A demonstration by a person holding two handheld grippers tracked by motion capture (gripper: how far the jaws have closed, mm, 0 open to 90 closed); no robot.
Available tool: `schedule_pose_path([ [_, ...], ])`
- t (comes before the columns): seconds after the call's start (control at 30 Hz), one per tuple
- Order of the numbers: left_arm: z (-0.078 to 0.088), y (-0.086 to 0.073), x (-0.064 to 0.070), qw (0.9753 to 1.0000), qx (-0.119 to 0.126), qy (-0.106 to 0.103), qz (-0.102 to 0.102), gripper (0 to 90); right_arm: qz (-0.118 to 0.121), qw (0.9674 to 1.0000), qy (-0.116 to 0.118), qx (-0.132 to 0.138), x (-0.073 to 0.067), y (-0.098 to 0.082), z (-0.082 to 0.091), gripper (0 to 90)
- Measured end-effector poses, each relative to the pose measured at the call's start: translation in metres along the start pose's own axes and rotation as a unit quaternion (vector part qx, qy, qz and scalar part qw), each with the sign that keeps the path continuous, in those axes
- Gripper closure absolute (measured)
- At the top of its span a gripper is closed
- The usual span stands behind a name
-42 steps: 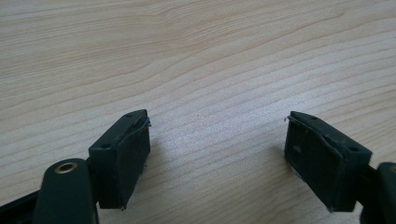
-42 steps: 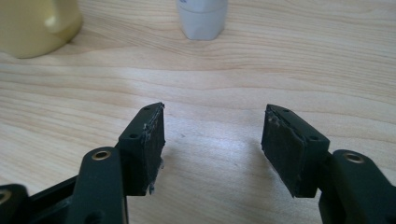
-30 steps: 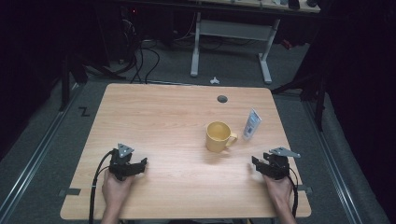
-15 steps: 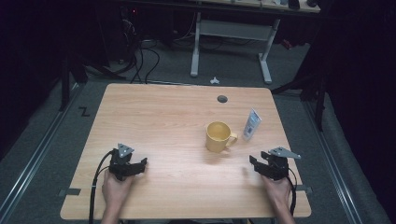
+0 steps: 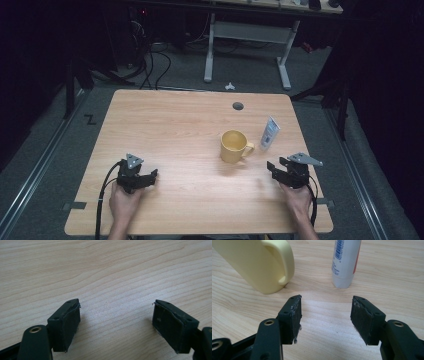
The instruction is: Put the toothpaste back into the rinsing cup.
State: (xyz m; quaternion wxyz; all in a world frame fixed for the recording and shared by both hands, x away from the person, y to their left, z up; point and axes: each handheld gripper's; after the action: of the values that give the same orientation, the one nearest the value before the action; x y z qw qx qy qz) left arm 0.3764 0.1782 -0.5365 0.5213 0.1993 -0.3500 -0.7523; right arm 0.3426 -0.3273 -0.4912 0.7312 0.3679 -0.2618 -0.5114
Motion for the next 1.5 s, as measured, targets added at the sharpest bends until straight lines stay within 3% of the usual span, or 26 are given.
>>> schedule_pose_path([
  [0.27, 0.000, 0.000, 0.000, 1.0000, 0.000, 0.000, 0.000, 22.5, 0.010, 0.9999, -0.006, -0.009, 0.003, 0.012, -0.001, 44.0],
  [1.0, 0.000, 0.000, 0.000, 1.0000, 0.000, 0.000, 0.000, 22.5, 0.011, 0.9998, -0.013, 0.012, 0.012, 0.042, -0.001, 42.7],
  [1.2, 0.000, 0.000, 0.000, 1.0000, 0.000, 0.000, 0.000, 22.5, 0.007, 0.9996, 0.001, 0.027, 0.014, 0.051, -0.001, 41.2],
  [1.5, 0.000, 0.000, 0.000, 1.0000, 0.000, 0.000, 0.000, 22.5, 0.001, 0.9997, -0.007, 0.024, 0.020, 0.063, -0.007, 40.8],
])
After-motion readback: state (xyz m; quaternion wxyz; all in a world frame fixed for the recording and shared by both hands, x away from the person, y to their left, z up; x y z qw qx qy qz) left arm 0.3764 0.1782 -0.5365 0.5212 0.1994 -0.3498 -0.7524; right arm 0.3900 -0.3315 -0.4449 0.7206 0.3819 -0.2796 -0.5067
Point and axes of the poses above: each handheld gripper's, and its own axes: z roughly backward along the jaws, y roughly out of its top, x roughly to its right, and after that the axes turned 4 degrees about z, right-handed
